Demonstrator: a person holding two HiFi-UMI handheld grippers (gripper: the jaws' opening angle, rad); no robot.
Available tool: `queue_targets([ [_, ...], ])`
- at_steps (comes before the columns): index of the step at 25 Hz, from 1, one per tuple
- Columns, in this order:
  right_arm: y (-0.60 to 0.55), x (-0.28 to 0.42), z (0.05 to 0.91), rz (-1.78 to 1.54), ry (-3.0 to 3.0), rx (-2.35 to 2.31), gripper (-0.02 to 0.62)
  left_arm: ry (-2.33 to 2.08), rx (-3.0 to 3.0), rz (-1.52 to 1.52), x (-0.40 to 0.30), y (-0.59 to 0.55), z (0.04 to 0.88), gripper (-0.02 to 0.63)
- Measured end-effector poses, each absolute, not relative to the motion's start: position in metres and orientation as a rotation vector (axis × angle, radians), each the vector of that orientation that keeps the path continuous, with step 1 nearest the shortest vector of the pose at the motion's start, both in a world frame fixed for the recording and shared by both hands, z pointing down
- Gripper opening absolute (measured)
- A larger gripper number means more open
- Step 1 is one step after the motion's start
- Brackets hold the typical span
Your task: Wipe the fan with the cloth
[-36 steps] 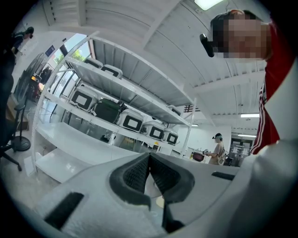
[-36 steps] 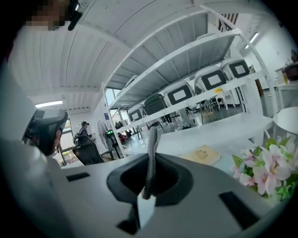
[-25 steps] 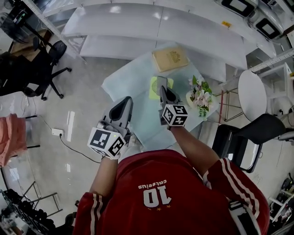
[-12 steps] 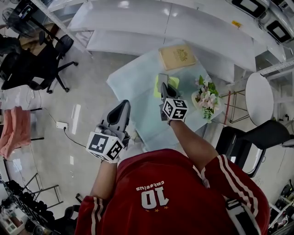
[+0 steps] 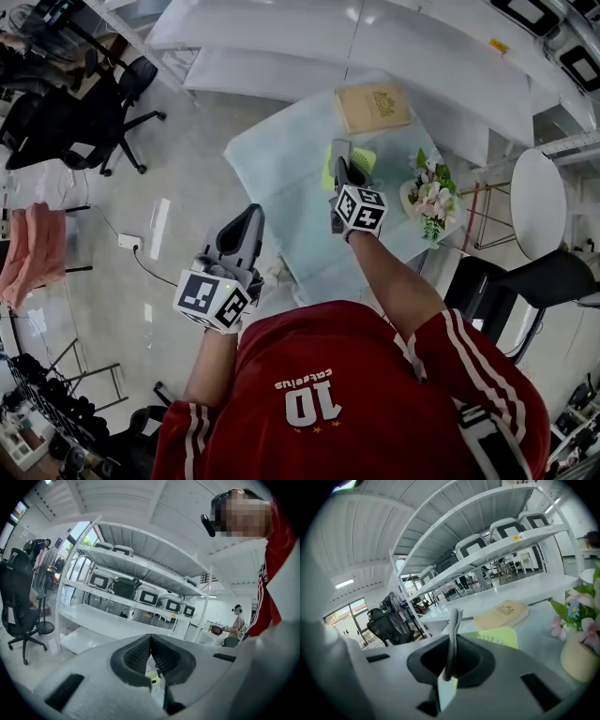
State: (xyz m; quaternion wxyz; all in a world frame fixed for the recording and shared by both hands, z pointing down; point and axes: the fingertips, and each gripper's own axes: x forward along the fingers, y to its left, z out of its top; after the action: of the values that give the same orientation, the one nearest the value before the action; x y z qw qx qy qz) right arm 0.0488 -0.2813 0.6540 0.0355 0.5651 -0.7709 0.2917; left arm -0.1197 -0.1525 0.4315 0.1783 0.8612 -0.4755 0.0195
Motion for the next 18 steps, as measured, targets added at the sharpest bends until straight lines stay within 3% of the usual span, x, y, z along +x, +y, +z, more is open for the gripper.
queue_targets([
  [18,-0.285,0.053,0.675,0.897,-2.304,1.685,0.042,-1.35,2.443,0.088,-0.115,-0.147,0.43,0.003],
])
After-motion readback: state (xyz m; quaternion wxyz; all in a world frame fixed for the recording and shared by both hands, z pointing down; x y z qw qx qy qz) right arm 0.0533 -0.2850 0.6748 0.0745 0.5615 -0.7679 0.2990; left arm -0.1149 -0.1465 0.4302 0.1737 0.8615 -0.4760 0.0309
